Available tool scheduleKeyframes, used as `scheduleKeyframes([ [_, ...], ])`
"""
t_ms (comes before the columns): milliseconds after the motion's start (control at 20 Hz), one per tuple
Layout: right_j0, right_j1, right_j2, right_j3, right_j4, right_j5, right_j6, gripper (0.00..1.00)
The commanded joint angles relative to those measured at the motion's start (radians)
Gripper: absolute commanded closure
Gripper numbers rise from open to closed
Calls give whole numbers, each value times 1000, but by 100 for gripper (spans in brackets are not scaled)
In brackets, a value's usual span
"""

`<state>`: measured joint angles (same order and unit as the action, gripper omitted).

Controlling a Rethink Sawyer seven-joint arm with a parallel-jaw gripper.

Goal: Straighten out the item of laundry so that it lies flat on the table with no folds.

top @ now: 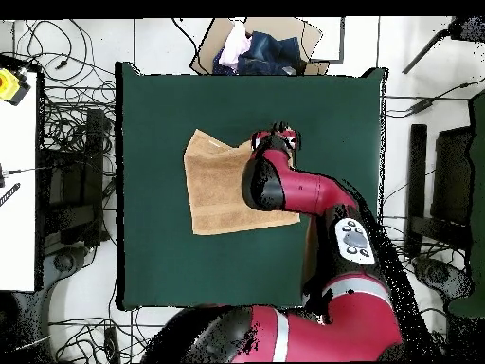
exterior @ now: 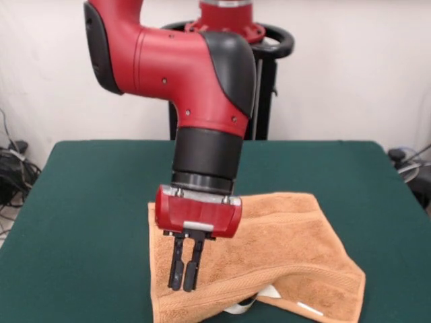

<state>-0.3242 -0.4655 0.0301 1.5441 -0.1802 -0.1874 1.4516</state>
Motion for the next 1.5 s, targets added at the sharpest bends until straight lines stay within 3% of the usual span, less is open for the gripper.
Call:
scheduleKeyframes([
  [50,-23,-56,163,109,-81,-77,220,100],
  [400,-65,-59,212,135,-141,-157,249,100],
  [450,-48,-57,189,123,-120,-88,216,100],
  [550,78,-13,31,23,3,212,122,100],
  [650,212,77,-142,-137,48,597,58,100],
  [850,266,154,-217,-265,34,927,58,100],
  [900,275,171,-228,-301,12,1067,42,100],
  [1000,267,189,-214,-336,8,1205,63,100],
  [1050,254,191,-194,-338,19,1205,98,100],
  [1250,234,180,-171,-352,4,1403,126,100],
  [1400,231,144,-175,-307,-29,1438,125,100],
  [1500,219,133,-161,-276,-27,1381,136,100],
])
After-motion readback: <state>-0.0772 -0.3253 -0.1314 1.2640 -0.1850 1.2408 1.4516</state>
